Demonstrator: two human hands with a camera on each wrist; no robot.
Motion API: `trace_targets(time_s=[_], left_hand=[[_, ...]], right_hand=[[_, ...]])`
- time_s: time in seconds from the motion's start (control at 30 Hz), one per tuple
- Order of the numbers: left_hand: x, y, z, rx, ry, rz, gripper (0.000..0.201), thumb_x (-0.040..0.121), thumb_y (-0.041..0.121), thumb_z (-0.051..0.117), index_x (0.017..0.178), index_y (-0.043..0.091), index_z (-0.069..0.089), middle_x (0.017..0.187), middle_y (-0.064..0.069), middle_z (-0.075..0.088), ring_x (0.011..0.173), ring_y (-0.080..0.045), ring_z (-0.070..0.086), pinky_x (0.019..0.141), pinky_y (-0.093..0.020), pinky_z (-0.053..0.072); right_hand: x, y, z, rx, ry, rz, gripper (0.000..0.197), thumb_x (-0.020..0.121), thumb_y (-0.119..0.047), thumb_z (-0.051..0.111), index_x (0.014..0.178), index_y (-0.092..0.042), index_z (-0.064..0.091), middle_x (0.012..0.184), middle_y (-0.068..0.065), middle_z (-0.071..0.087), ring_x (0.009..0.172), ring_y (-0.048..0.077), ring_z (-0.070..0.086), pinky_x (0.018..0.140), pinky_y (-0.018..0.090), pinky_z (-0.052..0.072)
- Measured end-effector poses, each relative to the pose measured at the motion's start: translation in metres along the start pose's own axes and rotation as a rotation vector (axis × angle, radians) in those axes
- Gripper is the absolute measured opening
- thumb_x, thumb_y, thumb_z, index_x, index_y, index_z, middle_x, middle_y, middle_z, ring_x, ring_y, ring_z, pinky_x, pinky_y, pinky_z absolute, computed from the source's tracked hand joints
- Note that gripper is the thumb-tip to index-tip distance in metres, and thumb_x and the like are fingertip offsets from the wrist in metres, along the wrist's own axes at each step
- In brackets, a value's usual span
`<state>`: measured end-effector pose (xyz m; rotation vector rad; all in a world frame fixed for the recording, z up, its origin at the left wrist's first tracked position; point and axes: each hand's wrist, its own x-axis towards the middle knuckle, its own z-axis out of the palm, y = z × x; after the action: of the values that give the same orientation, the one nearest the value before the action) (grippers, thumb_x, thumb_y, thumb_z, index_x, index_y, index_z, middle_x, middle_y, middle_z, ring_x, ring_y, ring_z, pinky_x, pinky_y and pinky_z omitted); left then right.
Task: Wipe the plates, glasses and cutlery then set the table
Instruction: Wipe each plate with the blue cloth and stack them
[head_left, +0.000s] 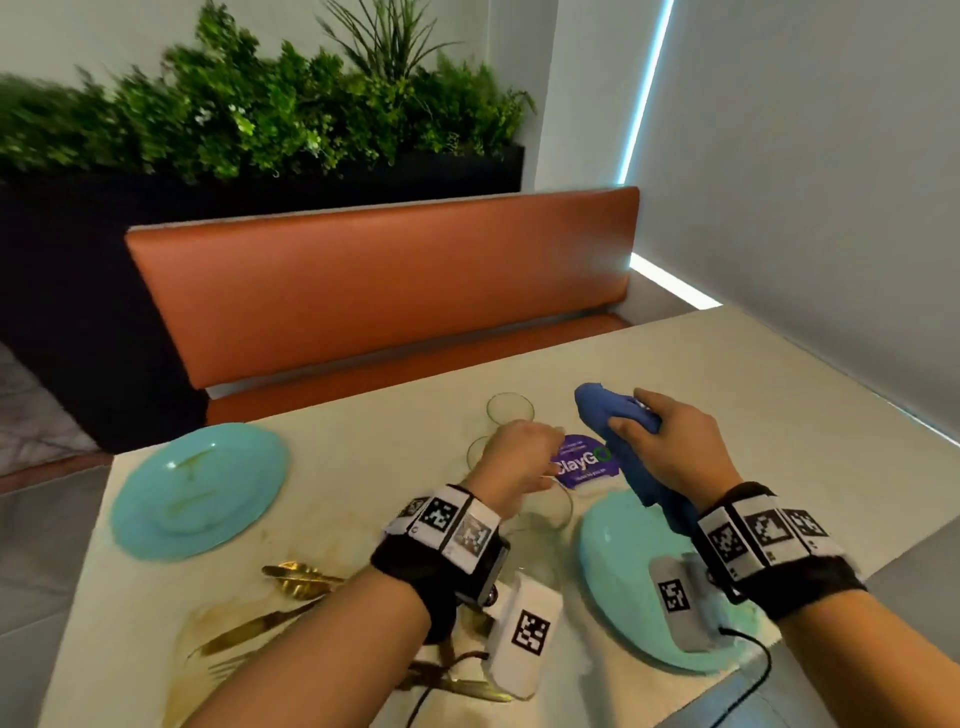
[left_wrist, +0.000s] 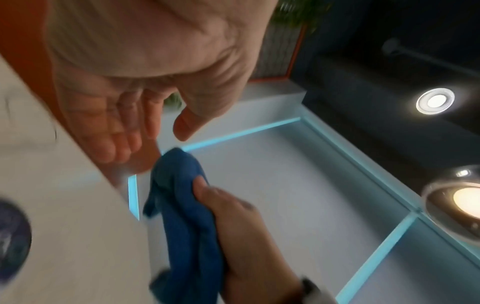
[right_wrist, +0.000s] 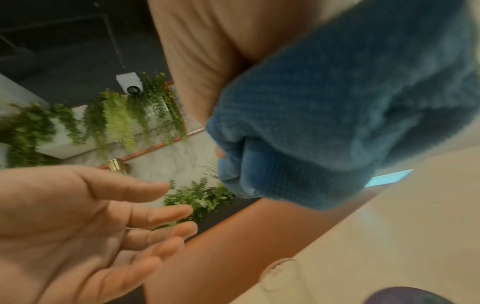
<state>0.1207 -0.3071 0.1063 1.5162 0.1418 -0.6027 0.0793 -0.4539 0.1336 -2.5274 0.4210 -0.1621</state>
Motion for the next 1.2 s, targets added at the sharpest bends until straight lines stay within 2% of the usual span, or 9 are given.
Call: trace_targets(time_s=[0.17, 0.27, 0.33, 0.4, 0.5, 0.63, 0.83, 0.97, 1.2], left_hand=[[0.009, 0.01, -0.166, -0.082, 0.396, 0.076, 0.022, 0.094, 0.016, 0.051, 0.072, 0.015, 0.053, 0.072, -0.001, 0.047, 0.063, -0.018, 0.048, 0.06, -0.028, 0.043], [0.009, -0.021, -0.263, -0.096, 0.629, -0.089, 0.029, 0.095, 0.016, 0.047, 0.118, 0.001, 0.058, 0.108, -0.014, 0.062, 0.104, -0.031, 0.059, 0.084, -0.036, 0.048], [0.011, -0.052, -0.316, 0.119, 0.704, -0.161, 0.037, 0.098, 0.012, 0.038, 0.133, 0.002, 0.047, 0.136, -0.018, 0.05, 0.126, -0.033, 0.048, 0.099, -0.034, 0.04], [0.01, -0.077, -0.352, 0.097, 0.677, -0.248, 0.04, 0.099, 0.013, 0.037, 0.137, 0.0, 0.043, 0.142, -0.02, 0.045, 0.13, -0.032, 0.045, 0.081, -0.024, 0.046], [0.009, -0.105, -0.381, 0.189, 0.609, -0.289, 0.043, 0.099, 0.012, 0.04, 0.139, -0.003, 0.04, 0.143, -0.022, 0.042, 0.13, -0.033, 0.045, 0.057, -0.017, 0.04], [0.024, -0.131, -0.399, 0.187, 0.598, -0.37, 0.036, 0.091, 0.015, 0.057, 0.124, 0.001, 0.051, 0.128, -0.018, 0.056, 0.116, -0.032, 0.056, 0.084, -0.031, 0.046], [0.04, -0.149, -0.405, -0.349, 0.642, -0.322, 0.032, 0.086, 0.015, 0.057, 0.117, 0.011, 0.051, 0.137, -0.02, 0.049, 0.123, -0.033, 0.053, 0.088, -0.035, 0.05], [0.058, -0.138, -0.407, -0.433, 0.878, -0.13, 0.042, 0.077, 0.01, 0.05, 0.118, 0.008, 0.043, 0.113, -0.014, 0.055, 0.104, -0.037, 0.057, 0.091, -0.053, 0.049], [0.025, -0.071, -0.382, -0.446, 0.859, 0.255, 0.032, 0.099, 0.019, 0.039, 0.13, 0.014, 0.041, 0.12, -0.014, 0.057, 0.107, -0.032, 0.056, 0.088, -0.039, 0.046]], right_hand=[[0.001, -0.091, 0.044, -0.051, -0.049, -0.183, 0.033, 0.092, -0.026, 0.054, 0.121, -0.012, 0.06, 0.117, 0.011, 0.066, 0.106, 0.026, 0.06, 0.088, 0.025, 0.04], [-0.006, -0.135, 0.079, -0.057, -0.118, -0.242, 0.03, 0.092, -0.025, 0.053, 0.119, -0.013, 0.061, 0.116, 0.009, 0.066, 0.105, 0.026, 0.059, 0.087, 0.026, 0.04], [-0.009, -0.156, 0.102, -0.073, -0.169, -0.262, 0.029, 0.093, -0.026, 0.052, 0.119, -0.014, 0.06, 0.114, 0.009, 0.066, 0.103, 0.026, 0.059, 0.086, 0.027, 0.041], [-0.011, -0.171, 0.121, -0.088, -0.209, -0.254, 0.029, 0.094, -0.026, 0.051, 0.119, -0.016, 0.059, 0.114, 0.009, 0.066, 0.103, 0.026, 0.059, 0.084, 0.026, 0.04], [-0.013, -0.186, 0.143, -0.116, -0.236, -0.24, 0.029, 0.094, -0.027, 0.05, 0.118, -0.014, 0.059, 0.113, 0.009, 0.066, 0.102, 0.025, 0.059, 0.083, 0.025, 0.039], [-0.014, -0.196, 0.158, -0.185, -0.257, -0.223, 0.028, 0.096, -0.026, 0.046, 0.117, -0.013, 0.059, 0.114, 0.008, 0.065, 0.101, 0.022, 0.059, 0.079, 0.018, 0.034], [-0.013, -0.195, 0.161, -0.244, -0.26, -0.168, 0.029, 0.096, -0.026, 0.045, 0.117, -0.011, 0.058, 0.113, 0.01, 0.065, 0.101, 0.023, 0.059, 0.083, 0.021, 0.037], [-0.012, -0.194, 0.161, -0.211, -0.235, -0.156, 0.028, 0.095, -0.025, 0.047, 0.113, -0.008, 0.06, 0.11, 0.012, 0.066, 0.099, 0.024, 0.059, 0.082, 0.022, 0.036], [-0.019, -0.218, 0.162, -0.088, -0.173, -0.172, 0.027, 0.096, -0.027, 0.045, 0.113, -0.01, 0.058, 0.102, 0.01, 0.065, 0.085, 0.017, 0.051, 0.077, 0.023, 0.036]])
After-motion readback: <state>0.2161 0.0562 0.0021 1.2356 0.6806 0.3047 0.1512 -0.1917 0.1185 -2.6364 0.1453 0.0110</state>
